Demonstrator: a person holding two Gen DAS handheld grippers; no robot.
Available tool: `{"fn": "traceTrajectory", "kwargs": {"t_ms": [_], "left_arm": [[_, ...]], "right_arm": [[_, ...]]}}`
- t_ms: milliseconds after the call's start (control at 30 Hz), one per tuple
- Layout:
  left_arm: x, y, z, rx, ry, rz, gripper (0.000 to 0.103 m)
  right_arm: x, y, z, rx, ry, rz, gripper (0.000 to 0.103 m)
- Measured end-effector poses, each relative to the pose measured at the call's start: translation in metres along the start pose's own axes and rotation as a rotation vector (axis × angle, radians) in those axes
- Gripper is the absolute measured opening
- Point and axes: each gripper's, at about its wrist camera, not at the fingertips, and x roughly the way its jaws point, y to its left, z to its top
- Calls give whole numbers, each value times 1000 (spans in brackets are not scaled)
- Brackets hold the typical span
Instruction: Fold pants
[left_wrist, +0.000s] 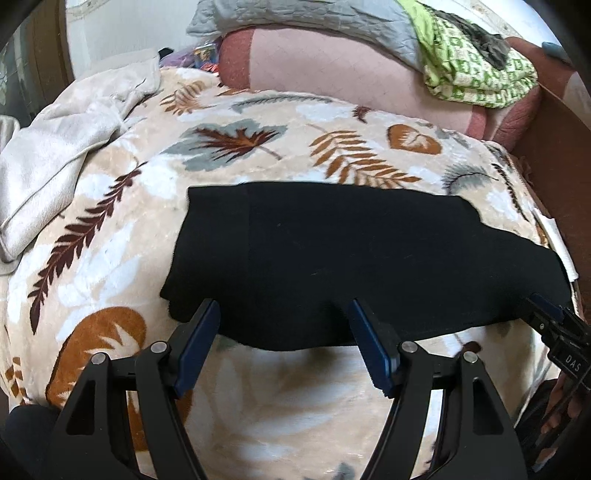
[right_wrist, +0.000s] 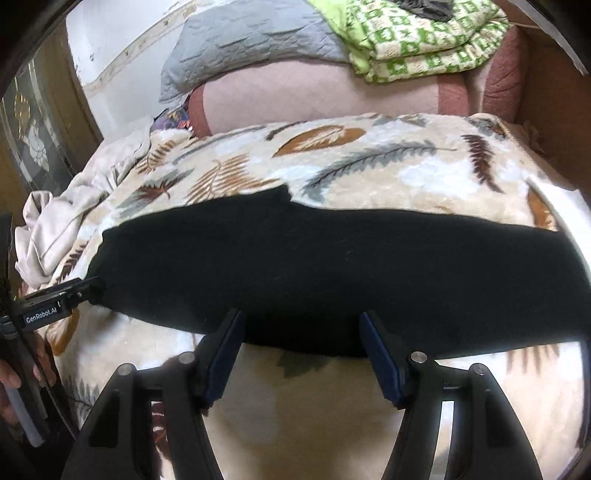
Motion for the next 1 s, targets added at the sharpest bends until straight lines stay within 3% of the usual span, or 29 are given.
{"fn": "traceTrajectory", "kwargs": {"t_ms": [133,333,533,733,900,1000], "left_arm": [[-12,-19,9,56,-38,-43,72],[-3,-74,30,181,2,-237,77],[15,-156,50,352,42,-403,77],[50,-266,77,598,135,-572,79],[70,-336,88,676,204,-700,79],[83,-376,86,734,259,-734,79]], "right_arm": [[-21,-30,2,43,-8,-41,66],[-58,-103,-5,148,-7,-89,72],[-62,-164,-30,253,37,-112,72],[-53,-197,-43,335,32,-32,72],[-46,-205,-41,320,-9,24,73],[-43,-215,-39,344,-43,67,73]]}}
